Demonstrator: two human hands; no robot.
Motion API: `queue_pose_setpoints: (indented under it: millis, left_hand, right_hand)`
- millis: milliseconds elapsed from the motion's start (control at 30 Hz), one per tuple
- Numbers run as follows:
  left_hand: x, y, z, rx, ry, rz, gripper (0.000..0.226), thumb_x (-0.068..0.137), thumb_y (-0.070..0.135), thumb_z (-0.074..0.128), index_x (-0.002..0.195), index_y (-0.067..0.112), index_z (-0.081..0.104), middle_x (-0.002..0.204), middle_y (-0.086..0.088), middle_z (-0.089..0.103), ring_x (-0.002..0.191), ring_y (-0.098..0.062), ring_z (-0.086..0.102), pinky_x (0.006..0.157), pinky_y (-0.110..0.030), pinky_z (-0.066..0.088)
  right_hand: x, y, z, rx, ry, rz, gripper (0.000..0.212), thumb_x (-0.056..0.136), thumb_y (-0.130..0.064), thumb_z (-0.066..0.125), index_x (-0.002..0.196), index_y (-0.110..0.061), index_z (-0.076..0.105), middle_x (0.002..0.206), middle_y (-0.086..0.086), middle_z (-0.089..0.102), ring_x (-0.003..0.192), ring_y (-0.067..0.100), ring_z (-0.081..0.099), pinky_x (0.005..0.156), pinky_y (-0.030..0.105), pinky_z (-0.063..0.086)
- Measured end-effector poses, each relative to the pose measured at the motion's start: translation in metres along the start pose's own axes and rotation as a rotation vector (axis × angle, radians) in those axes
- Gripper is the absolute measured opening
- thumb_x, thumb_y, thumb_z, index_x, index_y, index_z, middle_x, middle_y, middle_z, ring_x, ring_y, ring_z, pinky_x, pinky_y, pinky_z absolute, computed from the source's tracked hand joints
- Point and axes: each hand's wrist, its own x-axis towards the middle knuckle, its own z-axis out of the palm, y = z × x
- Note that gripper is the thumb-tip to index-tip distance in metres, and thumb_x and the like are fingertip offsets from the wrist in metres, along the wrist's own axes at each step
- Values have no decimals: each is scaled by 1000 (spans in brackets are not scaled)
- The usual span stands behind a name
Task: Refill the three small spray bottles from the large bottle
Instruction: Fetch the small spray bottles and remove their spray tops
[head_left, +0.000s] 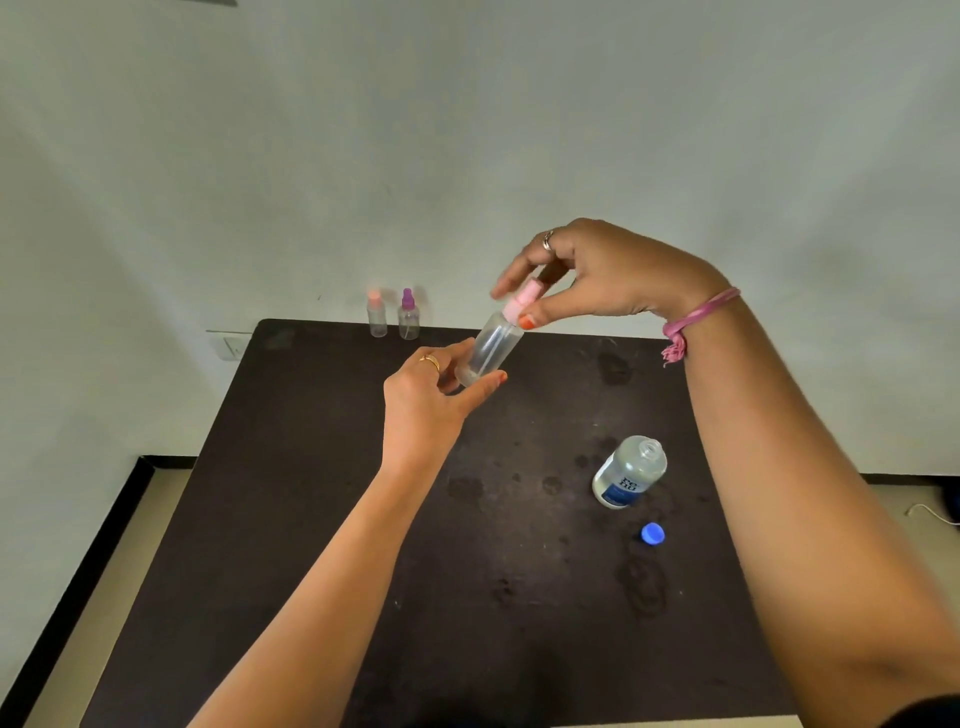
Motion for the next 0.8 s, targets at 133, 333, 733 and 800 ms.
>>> queue_pose_setpoints:
  millis: [133,333,733,800]
  left_hand:
    - [-1,-2,-1,1,-1,4,51,77,35,79,124,19,67,106,8,66,89,-7,65,73,-3,49]
    - [1,-3,0,-12,-18,-44,50,76,35,79,122,21,67,106,10,64,92,-9,65,77,-8,48]
    - [0,-11,5,-32,-41,-73,49,77,34,80,122,20,67,106,12,63,92,-6,64,74,-6,49]
    - [-1,-13,6,-34,-45,-83,48,76,32,80,121,21,67,102,14,62,89,-3,64,73,-5,48]
  right_hand:
    - [3,2,10,7,-16,105,40,81,-48,70,109,-20,66,95,-4,69,77,9,69,66,20,52]
    - [1,4,12,24,-2,46,41,82,-36,73,121,-33,60,110,-11,62,89,6,62,80,23,48]
    - [6,12,24,-17,32,158,30,84,-44,69,99,-18,68,92,0,72,70,10,70,59,17,53]
    - [4,13,23,-1,8,129,28,84,-32,73,110,-23,67,102,-6,68,68,8,67,57,13,50]
